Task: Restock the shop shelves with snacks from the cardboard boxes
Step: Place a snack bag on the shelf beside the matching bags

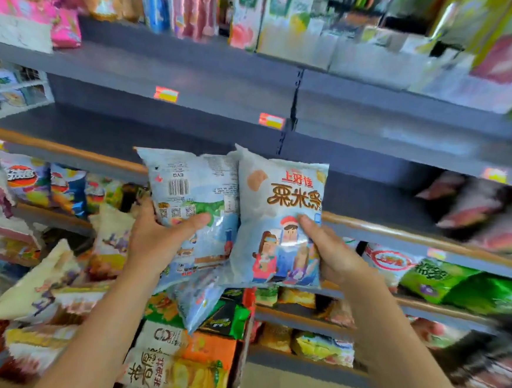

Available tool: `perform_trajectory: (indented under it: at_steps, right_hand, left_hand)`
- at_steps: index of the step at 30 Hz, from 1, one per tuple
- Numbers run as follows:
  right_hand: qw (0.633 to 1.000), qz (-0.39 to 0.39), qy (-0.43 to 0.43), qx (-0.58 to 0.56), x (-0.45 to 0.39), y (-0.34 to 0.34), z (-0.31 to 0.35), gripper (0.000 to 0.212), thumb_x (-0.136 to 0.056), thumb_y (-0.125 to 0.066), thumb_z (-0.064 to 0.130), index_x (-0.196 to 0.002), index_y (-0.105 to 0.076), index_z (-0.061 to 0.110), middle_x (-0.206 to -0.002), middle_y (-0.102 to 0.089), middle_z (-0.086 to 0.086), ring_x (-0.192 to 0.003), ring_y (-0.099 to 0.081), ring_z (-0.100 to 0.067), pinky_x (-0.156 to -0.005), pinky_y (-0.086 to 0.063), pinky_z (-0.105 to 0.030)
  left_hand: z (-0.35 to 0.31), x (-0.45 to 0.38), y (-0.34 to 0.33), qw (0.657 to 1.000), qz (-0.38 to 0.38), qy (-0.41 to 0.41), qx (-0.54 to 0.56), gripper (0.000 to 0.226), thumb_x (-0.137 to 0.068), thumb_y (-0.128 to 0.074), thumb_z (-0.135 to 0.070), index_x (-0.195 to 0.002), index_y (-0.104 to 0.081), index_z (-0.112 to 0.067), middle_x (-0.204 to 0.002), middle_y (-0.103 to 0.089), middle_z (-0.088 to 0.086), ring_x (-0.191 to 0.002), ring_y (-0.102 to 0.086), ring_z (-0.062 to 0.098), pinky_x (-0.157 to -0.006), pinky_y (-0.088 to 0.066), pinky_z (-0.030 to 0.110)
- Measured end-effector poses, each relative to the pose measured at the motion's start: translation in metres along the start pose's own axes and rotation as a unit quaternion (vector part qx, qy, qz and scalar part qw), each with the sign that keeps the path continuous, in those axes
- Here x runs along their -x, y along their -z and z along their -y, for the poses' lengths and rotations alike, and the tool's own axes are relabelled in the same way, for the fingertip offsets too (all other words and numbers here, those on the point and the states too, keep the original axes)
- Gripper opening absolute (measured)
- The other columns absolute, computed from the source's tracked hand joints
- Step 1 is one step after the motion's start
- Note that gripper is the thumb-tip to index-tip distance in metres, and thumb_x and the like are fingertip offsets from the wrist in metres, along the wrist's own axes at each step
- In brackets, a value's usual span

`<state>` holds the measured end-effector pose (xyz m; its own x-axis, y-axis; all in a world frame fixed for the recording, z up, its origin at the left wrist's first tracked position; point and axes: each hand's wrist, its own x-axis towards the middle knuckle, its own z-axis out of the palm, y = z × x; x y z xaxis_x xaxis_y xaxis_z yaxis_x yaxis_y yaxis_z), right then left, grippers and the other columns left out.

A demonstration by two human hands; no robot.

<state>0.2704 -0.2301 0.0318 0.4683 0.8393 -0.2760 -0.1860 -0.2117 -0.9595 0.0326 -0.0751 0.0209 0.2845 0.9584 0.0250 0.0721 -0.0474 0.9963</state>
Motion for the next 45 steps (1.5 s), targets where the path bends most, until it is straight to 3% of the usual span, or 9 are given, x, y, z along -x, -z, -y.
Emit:
perform_trajectory:
  at_steps: [9,13,17,20,23,27,32,42,45]
  right_hand:
    - [0.990,-0.142,0.004,0.011,0.027,0.196,0.006,0.076,-0.054,-0.083,0.067,-0.112,-0.073,0.019,-0.107,-0.077,-0.003,-0.099,-0.074,-0.026,-0.096,-0.054,-0.044]
    - [0.976,-0.215,0.023,-0.005,0.015,0.292,0.010,0.077,-0.056,-0.083,0.070,-0.111,-0.074,0.016,-0.105,-0.077,-0.003,-0.098,-0.074,-0.025,-0.096,-0.055,-0.046]
    - [0.971,-0.237,0.032,-0.003,-0.016,0.361,0.022,0.081,-0.055,-0.084,0.069,-0.112,-0.073,0.014,-0.105,-0.077,-0.003,-0.096,-0.074,-0.024,-0.092,-0.056,-0.042]
    - [0.966,-0.254,0.037,-0.006,-0.050,0.397,0.031,0.100,-0.042,-0.087,0.075,-0.119,-0.068,0.015,-0.108,-0.076,-0.003,-0.095,-0.074,-0.025,-0.092,-0.057,-0.045]
    - [0.961,-0.266,0.077,0.002,-0.081,0.422,0.041,0.100,-0.038,-0.088,0.075,-0.117,-0.068,0.017,-0.105,-0.076,0.001,-0.093,-0.075,-0.022,-0.090,-0.058,-0.044]
    - [0.957,-0.258,0.118,0.059,-0.112,0.440,0.045,0.099,-0.038,-0.084,0.081,-0.115,-0.068,0.020,-0.104,-0.076,0.006,-0.093,-0.073,-0.015,-0.090,-0.059,-0.043]
    - [0.967,-0.198,0.127,0.095,-0.123,0.441,0.030,0.070,-0.061,-0.087,0.056,-0.119,-0.067,0.023,-0.107,-0.076,0.008,-0.096,-0.073,-0.013,-0.088,-0.060,-0.045]
    - [0.969,-0.189,0.133,0.086,-0.130,0.475,0.019,0.051,-0.076,-0.083,0.043,-0.121,-0.062,0.031,-0.111,-0.073,0.010,-0.099,-0.072,-0.013,-0.091,-0.058,-0.040]
    - [0.967,-0.186,0.154,0.080,-0.128,0.477,0.014,0.045,-0.079,-0.083,0.037,-0.119,-0.063,0.029,-0.111,-0.074,0.007,-0.099,-0.072,-0.015,-0.091,-0.058,-0.043]
  left_hand:
    - [-0.017,0.018,-0.201,0.988,0.141,0.040,-0.040,0.066,-0.071,-0.087,-0.040,-0.121,-0.050,-0.019,-0.102,-0.062,-0.009,-0.086,-0.061,0.006,-0.061,-0.043,0.025]
    - [-0.018,0.041,-0.269,0.984,0.172,0.009,-0.052,0.077,-0.079,-0.082,-0.032,-0.139,-0.034,-0.035,-0.110,-0.058,-0.022,-0.093,-0.058,-0.003,-0.071,-0.046,0.021]
    - [-0.021,0.036,-0.312,0.981,0.180,0.010,-0.073,0.104,-0.075,-0.082,-0.048,-0.152,-0.013,-0.049,-0.121,-0.049,-0.036,-0.118,-0.054,0.006,-0.102,-0.045,0.041]
    - [-0.022,0.033,-0.339,0.982,0.176,0.023,-0.057,0.099,-0.076,-0.080,-0.050,-0.151,-0.015,-0.050,-0.127,-0.051,-0.031,-0.122,-0.052,0.008,-0.100,-0.043,0.037]
    - [-0.031,0.035,-0.365,0.982,0.179,0.046,-0.030,0.089,-0.079,-0.076,-0.053,-0.149,-0.023,-0.046,-0.125,-0.052,-0.027,-0.120,-0.053,0.009,-0.091,-0.044,0.032]
    - [-0.037,0.034,-0.394,0.984,0.159,0.082,-0.019,0.112,-0.051,-0.080,-0.075,-0.146,-0.028,-0.048,-0.133,-0.056,-0.017,-0.121,-0.058,0.016,-0.105,-0.045,0.048]
    - [-0.032,0.034,-0.422,0.982,0.149,0.114,-0.033,0.115,-0.046,-0.081,-0.071,-0.146,-0.034,-0.036,-0.125,-0.060,-0.012,-0.112,-0.062,0.017,-0.102,-0.049,0.046]
    - [-0.037,0.028,-0.449,0.941,0.245,0.231,0.038,0.106,-0.054,-0.086,-0.067,-0.143,-0.045,-0.027,-0.116,-0.073,0.005,-0.100,-0.073,0.031,-0.092,-0.056,0.048]
    - [-0.050,0.033,-0.465,0.937,0.276,0.207,0.050,0.076,-0.078,-0.074,-0.052,-0.140,-0.051,-0.014,-0.119,-0.072,0.011,-0.109,-0.069,0.029,-0.091,-0.057,0.039]
